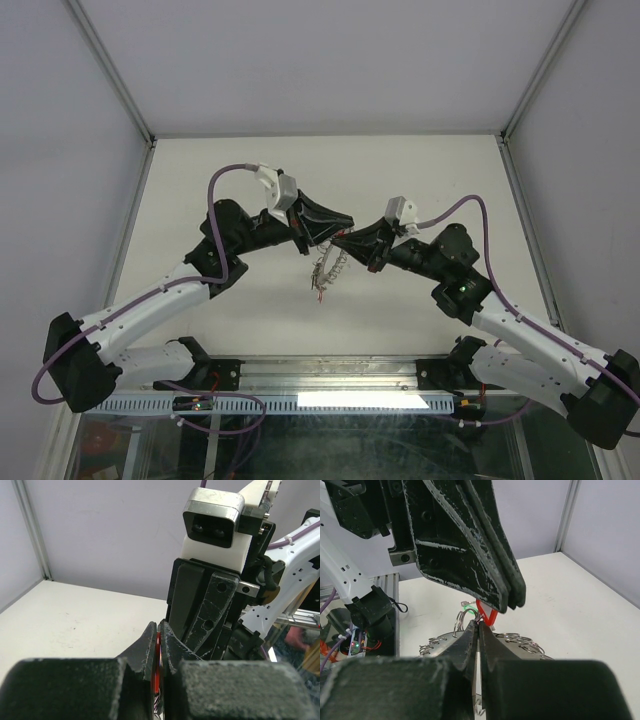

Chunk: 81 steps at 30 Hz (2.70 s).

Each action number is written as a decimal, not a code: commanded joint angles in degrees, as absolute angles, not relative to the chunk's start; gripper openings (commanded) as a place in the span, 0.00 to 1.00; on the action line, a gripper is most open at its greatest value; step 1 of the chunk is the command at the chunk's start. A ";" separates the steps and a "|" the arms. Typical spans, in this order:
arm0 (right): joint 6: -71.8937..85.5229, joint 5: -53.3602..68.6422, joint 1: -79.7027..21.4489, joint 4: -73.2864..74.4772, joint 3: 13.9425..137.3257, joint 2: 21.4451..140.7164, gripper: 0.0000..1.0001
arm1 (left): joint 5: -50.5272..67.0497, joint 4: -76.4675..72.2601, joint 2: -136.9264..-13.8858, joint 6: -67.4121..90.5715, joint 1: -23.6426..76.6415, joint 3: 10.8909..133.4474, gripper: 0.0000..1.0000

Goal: Put the keys on the keyring

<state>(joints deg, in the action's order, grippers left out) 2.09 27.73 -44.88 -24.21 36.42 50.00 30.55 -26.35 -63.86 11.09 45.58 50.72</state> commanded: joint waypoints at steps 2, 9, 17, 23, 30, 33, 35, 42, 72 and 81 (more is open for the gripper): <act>2.72 27.97 -45.02 -27.20 39.25 49.66 0.00 | 31.52 -30.80 -65.47 10.91 47.64 54.97 0.00; 2.81 24.67 -45.01 -25.04 39.69 49.95 0.00 | 31.62 -31.64 -66.68 11.15 48.77 56.32 0.00; 3.75 19.93 -44.99 -22.86 40.35 49.58 0.00 | 31.73 -32.17 -67.91 11.68 49.36 56.87 0.00; 3.75 18.99 -45.01 -22.95 40.00 48.62 0.00 | 29.54 -30.87 -67.56 10.82 49.49 56.96 0.00; 2.05 22.88 -44.96 -25.95 37.53 45.67 0.00 | 21.28 -25.39 -64.60 7.27 49.40 57.41 0.00; 1.93 24.93 -44.99 -26.66 37.19 45.20 0.00 | 19.25 -24.36 -64.02 6.96 49.39 57.69 0.00; 2.08 26.44 -44.99 -27.05 37.20 45.01 0.00 | 18.33 -24.04 -63.74 7.07 49.39 57.70 0.00; 4.76 31.44 -44.99 -28.22 38.09 44.74 0.00 | 16.42 -23.82 -62.64 7.29 49.40 57.47 0.00; 15.78 32.18 -44.83 -31.91 39.62 41.42 0.00 | 11.90 -22.31 -54.13 5.75 49.17 52.33 0.00; 18.28 29.56 -44.91 -33.02 40.69 41.15 0.00 | 17.53 -24.59 -54.10 5.63 49.14 51.32 0.00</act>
<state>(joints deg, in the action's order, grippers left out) 15.20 29.69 -44.49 -27.16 36.75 43.42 17.39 -19.88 -55.66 8.12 49.95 51.48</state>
